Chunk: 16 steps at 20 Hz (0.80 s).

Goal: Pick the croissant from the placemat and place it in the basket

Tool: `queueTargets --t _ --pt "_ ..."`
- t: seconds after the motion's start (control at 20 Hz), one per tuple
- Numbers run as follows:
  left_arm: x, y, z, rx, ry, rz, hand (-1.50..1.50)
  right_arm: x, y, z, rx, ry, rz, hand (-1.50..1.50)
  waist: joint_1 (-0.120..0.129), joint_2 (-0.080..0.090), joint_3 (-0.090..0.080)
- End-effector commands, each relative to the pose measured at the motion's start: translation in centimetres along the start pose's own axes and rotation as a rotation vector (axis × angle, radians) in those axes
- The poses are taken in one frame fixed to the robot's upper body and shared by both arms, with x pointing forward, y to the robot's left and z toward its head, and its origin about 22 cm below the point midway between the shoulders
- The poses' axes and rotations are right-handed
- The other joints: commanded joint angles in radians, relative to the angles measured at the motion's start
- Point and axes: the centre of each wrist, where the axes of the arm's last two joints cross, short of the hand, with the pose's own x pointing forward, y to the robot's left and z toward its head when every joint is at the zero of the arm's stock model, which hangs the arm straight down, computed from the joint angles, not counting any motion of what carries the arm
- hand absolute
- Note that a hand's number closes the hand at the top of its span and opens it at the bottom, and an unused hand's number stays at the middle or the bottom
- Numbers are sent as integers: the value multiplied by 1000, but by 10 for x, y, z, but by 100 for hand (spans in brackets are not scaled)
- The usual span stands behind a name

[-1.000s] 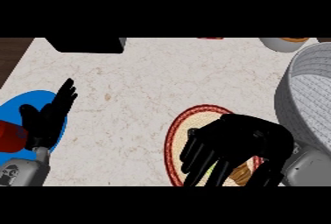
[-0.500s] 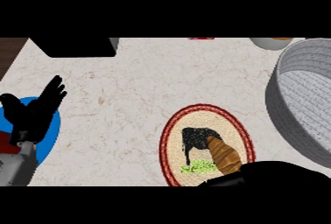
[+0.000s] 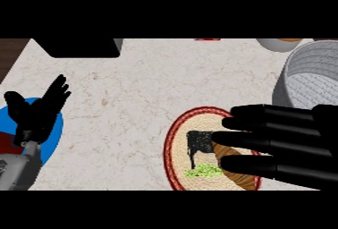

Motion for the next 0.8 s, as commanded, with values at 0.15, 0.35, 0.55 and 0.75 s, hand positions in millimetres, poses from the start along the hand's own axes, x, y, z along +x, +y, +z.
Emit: queueTargets --t 0.15,0.35,0.55,0.75 --pt "-12 -3 -5 -19 -9 -15 0 -5 -49 -2 273 102 38 -150 11 7 0" --pt "3 7 -12 -7 -17 10 0 -24 -72 25 330 82 -19 -150 6 9 3" --pt "7 -8 -8 -14 -14 -6 0 -52 -68 43 331 46 -146 -150 8 9 4" --pt "0 1 5 -24 -10 -15 0 -76 -65 44 200 11 -216 -150 25 8 4"
